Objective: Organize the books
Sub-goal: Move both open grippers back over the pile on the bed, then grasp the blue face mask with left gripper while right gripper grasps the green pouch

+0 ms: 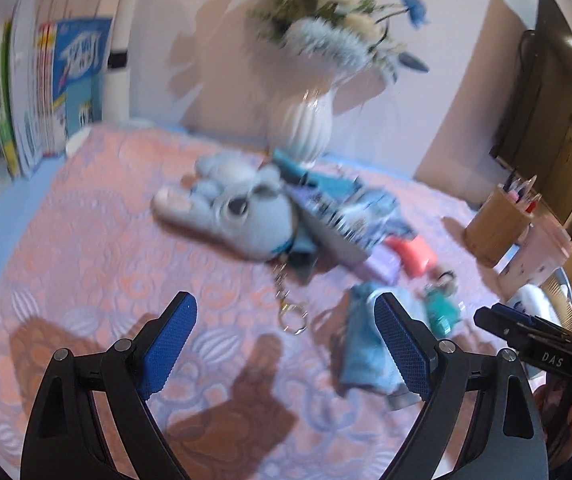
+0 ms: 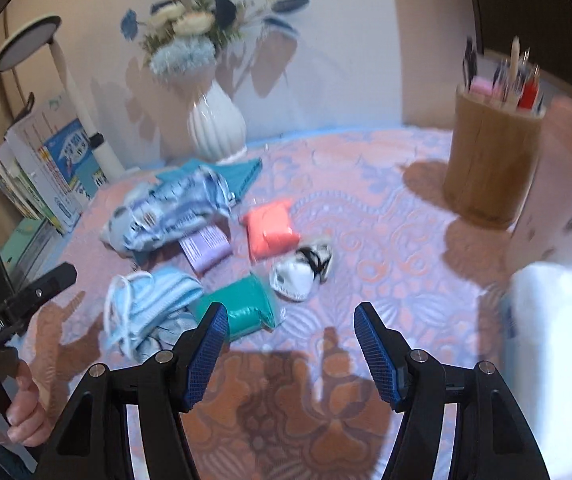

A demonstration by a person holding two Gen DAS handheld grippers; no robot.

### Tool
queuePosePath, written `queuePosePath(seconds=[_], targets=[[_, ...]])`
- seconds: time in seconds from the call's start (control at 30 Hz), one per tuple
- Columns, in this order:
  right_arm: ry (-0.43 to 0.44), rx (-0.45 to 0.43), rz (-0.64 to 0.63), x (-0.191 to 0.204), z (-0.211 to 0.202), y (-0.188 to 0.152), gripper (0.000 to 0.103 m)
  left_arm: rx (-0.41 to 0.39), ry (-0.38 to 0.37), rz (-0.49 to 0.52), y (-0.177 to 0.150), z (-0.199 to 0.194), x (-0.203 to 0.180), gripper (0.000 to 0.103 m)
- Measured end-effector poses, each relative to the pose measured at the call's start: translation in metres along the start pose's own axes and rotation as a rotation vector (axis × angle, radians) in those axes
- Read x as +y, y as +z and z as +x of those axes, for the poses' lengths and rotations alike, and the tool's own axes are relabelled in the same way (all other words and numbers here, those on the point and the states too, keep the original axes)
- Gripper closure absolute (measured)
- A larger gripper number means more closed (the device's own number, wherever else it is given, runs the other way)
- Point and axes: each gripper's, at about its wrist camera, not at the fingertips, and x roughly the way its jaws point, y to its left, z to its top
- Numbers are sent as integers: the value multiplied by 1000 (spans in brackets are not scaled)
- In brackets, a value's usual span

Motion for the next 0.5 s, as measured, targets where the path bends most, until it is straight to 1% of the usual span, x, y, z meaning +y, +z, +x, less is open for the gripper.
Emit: queuePosePath(seconds=[0.07,0.1,0.17,0.23,0.37,0.43,0.47,0.5], targets=[[1,23,14,-3,12,-3,39,31,-23,-25,-3,7,6,13],[-2,29,16,-3,15,-4,39,25,-41,-29,-2,6,6,13],[-15,43,17,-3,22,-7,39,20,-41,-28,-3,6,6,13],[-17,54,23,-5,23,-6,39,47,-56,-29,-4,11,6,13],[0,57,45,-10,22,-7,39,54,-67,-25,-4,8,4,13],[13,78,61,-10,21,-7,39,92,-104,-32,-1,8,0,13],[37,94,80,-10,20,-8,39,135,-126,-32,1,9,-5,15],[70,109,102,-10,20,-9,39,158,-148,-31,3,9,-9,15]])
